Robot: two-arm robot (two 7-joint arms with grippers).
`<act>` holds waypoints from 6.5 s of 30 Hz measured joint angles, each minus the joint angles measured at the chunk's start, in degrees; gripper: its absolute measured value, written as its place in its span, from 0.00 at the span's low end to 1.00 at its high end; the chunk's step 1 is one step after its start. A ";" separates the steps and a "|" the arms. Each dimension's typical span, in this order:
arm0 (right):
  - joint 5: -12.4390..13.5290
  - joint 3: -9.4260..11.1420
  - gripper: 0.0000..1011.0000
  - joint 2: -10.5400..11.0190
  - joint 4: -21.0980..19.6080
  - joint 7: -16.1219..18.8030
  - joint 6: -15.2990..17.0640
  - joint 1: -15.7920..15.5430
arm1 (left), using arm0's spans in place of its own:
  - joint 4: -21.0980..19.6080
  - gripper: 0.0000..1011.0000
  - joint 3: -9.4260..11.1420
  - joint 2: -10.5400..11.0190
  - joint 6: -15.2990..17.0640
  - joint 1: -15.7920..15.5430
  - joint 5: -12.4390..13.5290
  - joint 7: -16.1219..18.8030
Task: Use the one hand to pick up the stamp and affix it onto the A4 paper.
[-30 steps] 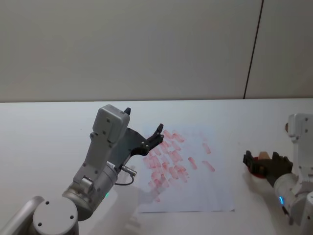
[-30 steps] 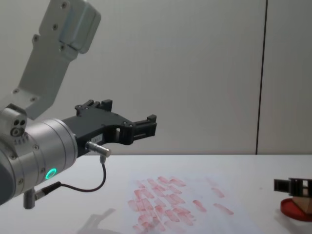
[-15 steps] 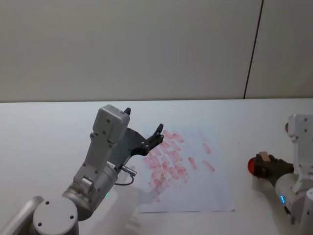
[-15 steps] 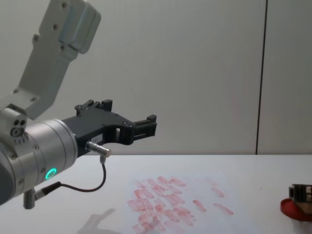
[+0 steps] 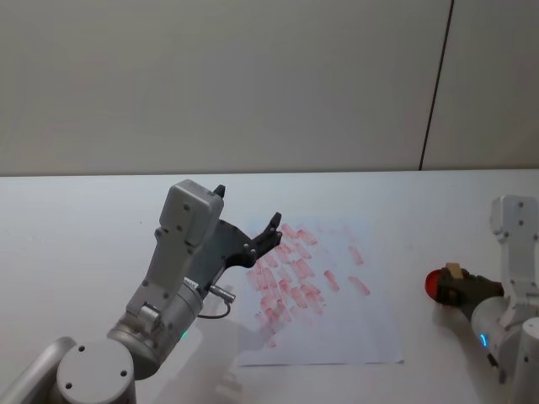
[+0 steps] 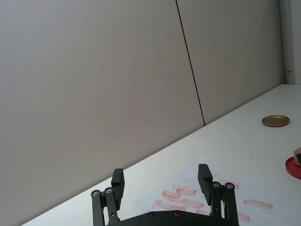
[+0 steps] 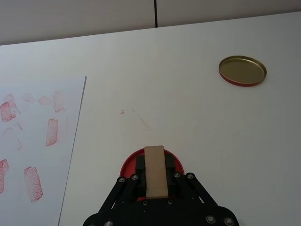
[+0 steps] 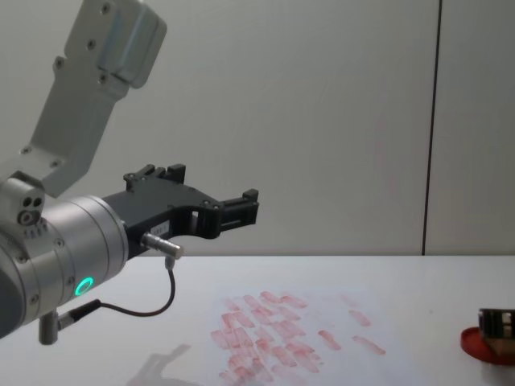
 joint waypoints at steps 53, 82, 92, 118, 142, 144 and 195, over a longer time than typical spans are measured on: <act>-7.07 -3.38 0.22 -5.73 -0.31 7.48 4.64 6.05 | 0.00 0.98 0.00 0.00 0.00 0.00 0.00 0.00; -7.96 -3.62 0.22 -9.98 18.50 9.83 3.67 14.14 | 0.00 0.98 0.00 0.00 0.00 0.00 0.00 0.00; -8.05 -3.63 0.22 -10.20 19.19 10.09 3.65 14.13 | 0.00 0.98 0.00 0.00 0.00 0.00 0.00 0.00; -8.45 -3.22 0.22 -9.66 10.48 10.03 4.03 11.69 | 0.00 0.98 0.00 0.00 0.00 0.00 0.00 0.00; -6.63 -0.67 0.22 -7.60 -6.26 5.96 3.42 7.48 | 0.00 0.98 0.00 0.00 0.00 0.00 0.00 0.00; -6.30 -0.41 0.22 -7.37 -6.65 5.48 3.82 7.05 | 0.00 0.98 0.00 0.00 0.00 0.00 0.00 0.00; -2.82 4.63 0.22 -4.83 -0.07 4.83 7.73 3.39 | 0.00 0.98 0.00 0.00 0.00 0.00 0.00 0.00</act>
